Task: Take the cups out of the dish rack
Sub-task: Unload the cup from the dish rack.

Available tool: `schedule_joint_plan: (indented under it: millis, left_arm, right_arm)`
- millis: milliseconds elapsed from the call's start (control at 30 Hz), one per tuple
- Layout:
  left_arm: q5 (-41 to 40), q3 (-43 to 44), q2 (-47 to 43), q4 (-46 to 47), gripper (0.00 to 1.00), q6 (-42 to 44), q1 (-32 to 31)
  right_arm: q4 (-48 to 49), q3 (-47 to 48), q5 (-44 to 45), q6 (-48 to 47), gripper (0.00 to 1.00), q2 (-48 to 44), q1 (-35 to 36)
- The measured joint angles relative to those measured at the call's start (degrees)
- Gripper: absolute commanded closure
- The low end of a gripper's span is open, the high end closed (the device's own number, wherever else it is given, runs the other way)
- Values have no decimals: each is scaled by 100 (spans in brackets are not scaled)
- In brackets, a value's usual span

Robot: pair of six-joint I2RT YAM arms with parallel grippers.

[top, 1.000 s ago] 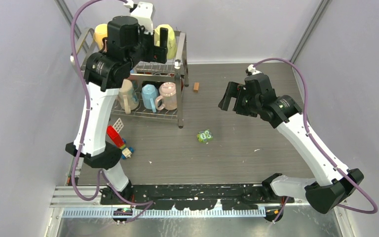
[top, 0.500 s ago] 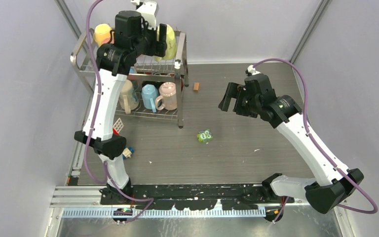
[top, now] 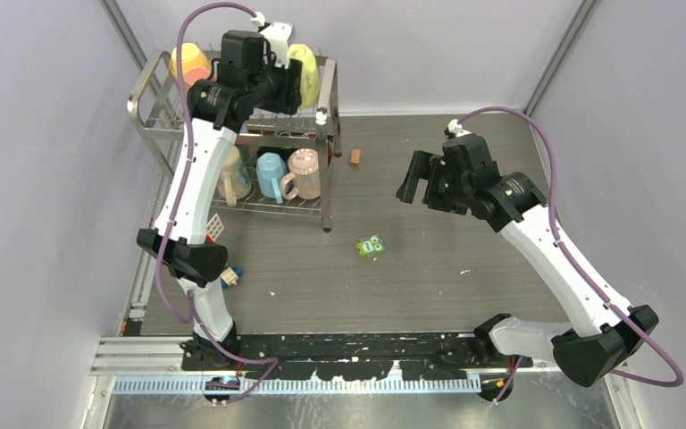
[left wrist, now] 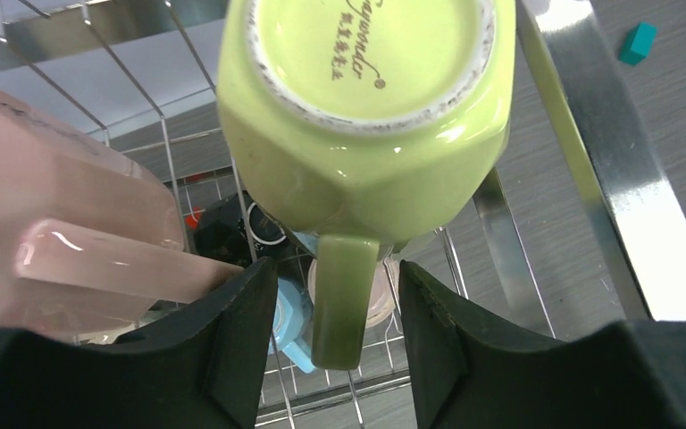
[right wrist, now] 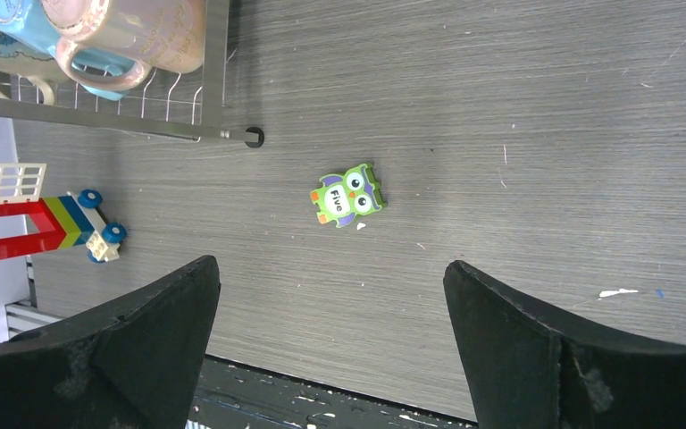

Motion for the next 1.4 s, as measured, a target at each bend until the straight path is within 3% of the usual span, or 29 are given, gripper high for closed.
schedule_joint_plan:
  millis: [500,800,1400]
  left_arm:
    - [50,-273,0,160,72,9,0]
    - [31,-424,-42,306,99,28,4]
    - [24,-693,-177,577,100,114,4]
  right_arm:
    - [4,-57,0,0,0,-61,0]
    - [4,-66,-7,2,0,-90,0]
    - [2,-66,-4,0,0,-90,0]
